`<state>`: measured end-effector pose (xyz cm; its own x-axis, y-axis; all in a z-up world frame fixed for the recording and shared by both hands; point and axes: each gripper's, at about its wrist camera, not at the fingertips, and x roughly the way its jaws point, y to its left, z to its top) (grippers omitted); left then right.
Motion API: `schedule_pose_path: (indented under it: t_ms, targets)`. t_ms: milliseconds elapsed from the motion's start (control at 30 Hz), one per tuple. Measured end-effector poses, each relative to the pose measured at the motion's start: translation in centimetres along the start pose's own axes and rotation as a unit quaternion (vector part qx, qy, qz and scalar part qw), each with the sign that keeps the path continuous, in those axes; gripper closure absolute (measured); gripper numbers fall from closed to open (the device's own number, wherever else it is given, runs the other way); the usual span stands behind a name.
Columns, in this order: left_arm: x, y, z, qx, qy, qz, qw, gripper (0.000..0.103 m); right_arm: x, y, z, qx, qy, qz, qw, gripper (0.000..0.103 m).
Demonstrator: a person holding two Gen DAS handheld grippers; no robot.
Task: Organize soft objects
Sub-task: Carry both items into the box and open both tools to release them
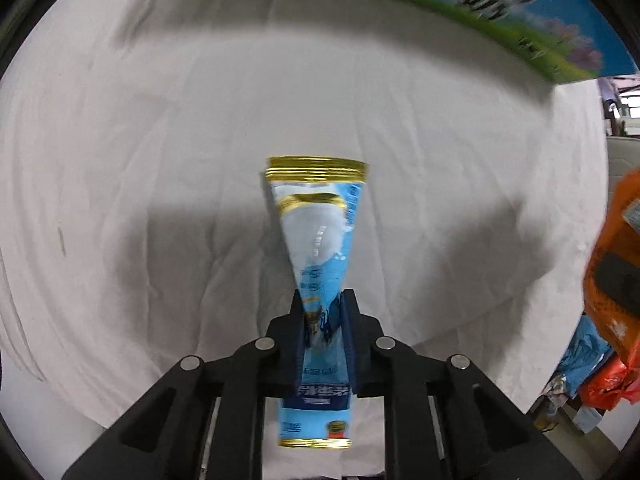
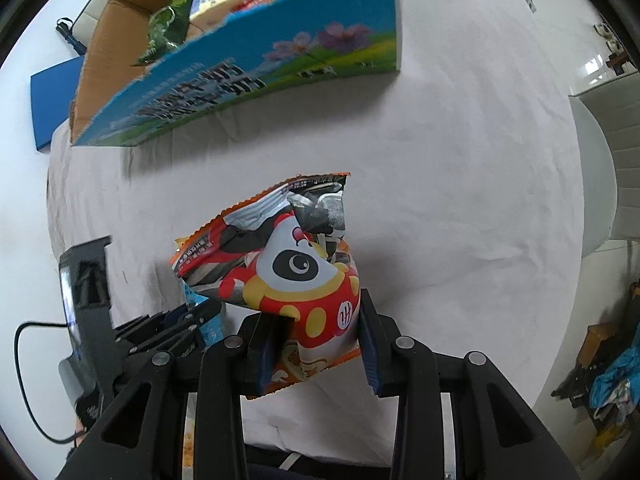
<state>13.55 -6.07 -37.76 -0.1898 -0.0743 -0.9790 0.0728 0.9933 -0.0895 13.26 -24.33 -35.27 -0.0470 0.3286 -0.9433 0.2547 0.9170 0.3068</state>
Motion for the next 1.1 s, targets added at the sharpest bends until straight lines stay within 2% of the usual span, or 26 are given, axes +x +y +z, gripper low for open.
schedule_pose_path:
  t_ms: [167,367,467,633,733,833,900,1100]
  targets:
    - [-4.5,0.0,-0.5,-0.003,-0.046,-0.027,0.9986,0.089,-2.4,0.8,0.4,-0.010,-0.018,0.020,1.000,0.066]
    - [-13.5,-0.7,0.9,0.010,-0.128,-0.061,0.9898,0.089,-8.2,2.9,2.4,-0.038,-0.067,0.039,0.996,0.066]
    - [-17.9,-0.7,3.4,0.023,-0.166,-0.070,0.9833,0.089,-10.9,4.5,4.8,-0.054,-0.100,0.025,0.993,0.066]
    - [-21.7,-1.5,9.1,0.036,-0.209,-0.059,0.9755,0.089,-13.1,5.5,9.3,-0.054,-0.128,-0.013,0.990,0.066]
    - [-22.0,-1.4,12.8,0.042,-0.212,-0.045,0.9753,0.089,-12.8,5.3,12.1,-0.045,-0.125,-0.034,0.991,0.066]
    - [-21.0,-1.4,16.6,0.039,-0.190,-0.041,0.9801,0.089,-11.5,5.0,14.1,-0.033,-0.113,-0.051,0.992,0.066]
    - [-20.2,-1.2,18.1,0.032,-0.167,-0.042,0.9846,0.089,-10.4,4.9,15.3,-0.028,-0.104,-0.062,0.992,0.066]
    - [-17.0,-1.2,22.0,0.032,-0.120,-0.014,0.9922,0.089,-6.9,4.3,17.6,-0.014,-0.081,-0.095,0.992,0.066]
